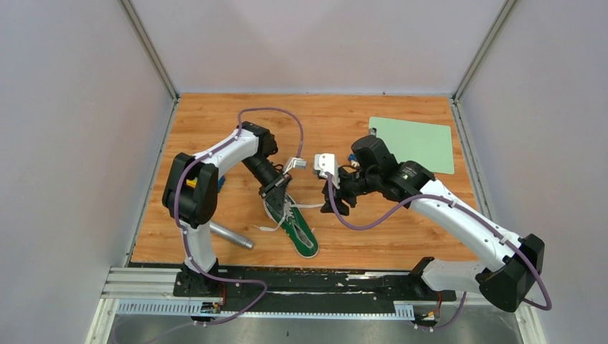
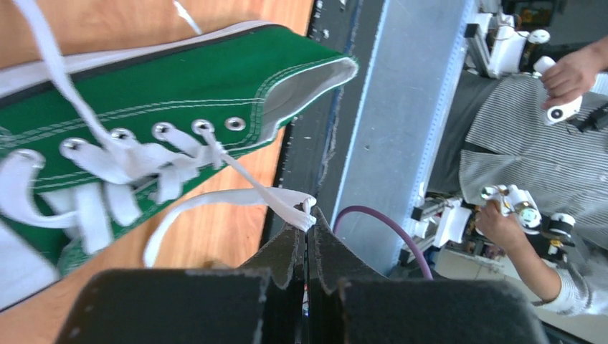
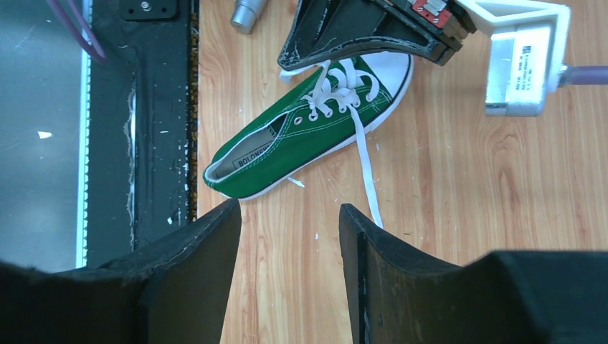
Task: Tie the shoes
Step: Adjust the shoe at the center of the board.
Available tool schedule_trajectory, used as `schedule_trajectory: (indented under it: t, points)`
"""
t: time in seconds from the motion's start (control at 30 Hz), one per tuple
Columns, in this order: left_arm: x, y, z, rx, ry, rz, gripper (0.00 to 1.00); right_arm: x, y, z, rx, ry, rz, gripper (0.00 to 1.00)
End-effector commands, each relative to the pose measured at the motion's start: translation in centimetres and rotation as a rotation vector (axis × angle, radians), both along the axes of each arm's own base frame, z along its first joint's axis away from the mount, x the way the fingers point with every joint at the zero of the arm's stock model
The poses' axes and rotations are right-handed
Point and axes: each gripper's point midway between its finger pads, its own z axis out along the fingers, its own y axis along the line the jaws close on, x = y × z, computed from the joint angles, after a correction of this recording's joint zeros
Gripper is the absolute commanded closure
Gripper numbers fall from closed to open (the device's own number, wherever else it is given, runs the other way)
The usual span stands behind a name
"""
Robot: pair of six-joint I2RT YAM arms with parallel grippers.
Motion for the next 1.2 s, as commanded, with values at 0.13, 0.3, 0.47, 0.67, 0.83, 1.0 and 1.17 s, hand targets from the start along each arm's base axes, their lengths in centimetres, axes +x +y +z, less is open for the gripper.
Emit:
schedule_trajectory:
  t: [0.13, 0.3, 0.47, 0.67, 0.83, 1.0, 1.17]
  points:
    - [3.2, -0.7, -0.2, 0.046, -0.070, 0.078, 0.74, 3.0, 1.5, -2.9, -0.077, 0.053, -0.091, 0.47]
    - [3.6, 1.6, -0.4, 0.138, -0.147, 0.126, 0.55, 3.6, 2.7, -5.2, -0.084, 0.139, -0.121, 0.42]
    - [5.1, 4.1, -1.2, 0.269, -0.152, 0.287, 0.49, 2.2, 3.6, -6.8, -0.065, 0.289, -0.135, 0.34]
    - [6.8, 6.0, -5.9, 0.369, -0.157, 0.435, 0.54, 0.0, 3.6, -10.0, -0.101, 0.420, -0.128, 0.32]
    - [8.0, 4.5, -7.9, 0.321, -0.143, 0.517, 0.59, -1.5, 2.7, -12.0, -0.144, 0.441, -0.093, 0.31]
    - [11.3, 2.1, -8.7, 0.259, -0.164, 0.552, 0.61, -2.9, 1.5, -14.3, -0.219, 0.414, -0.056, 0.30]
    - [14.2, 0.9, -9.9, 0.251, -0.142, 0.562, 0.62, -0.6, 1.9, -15.5, -0.255, 0.332, -0.098, 0.35]
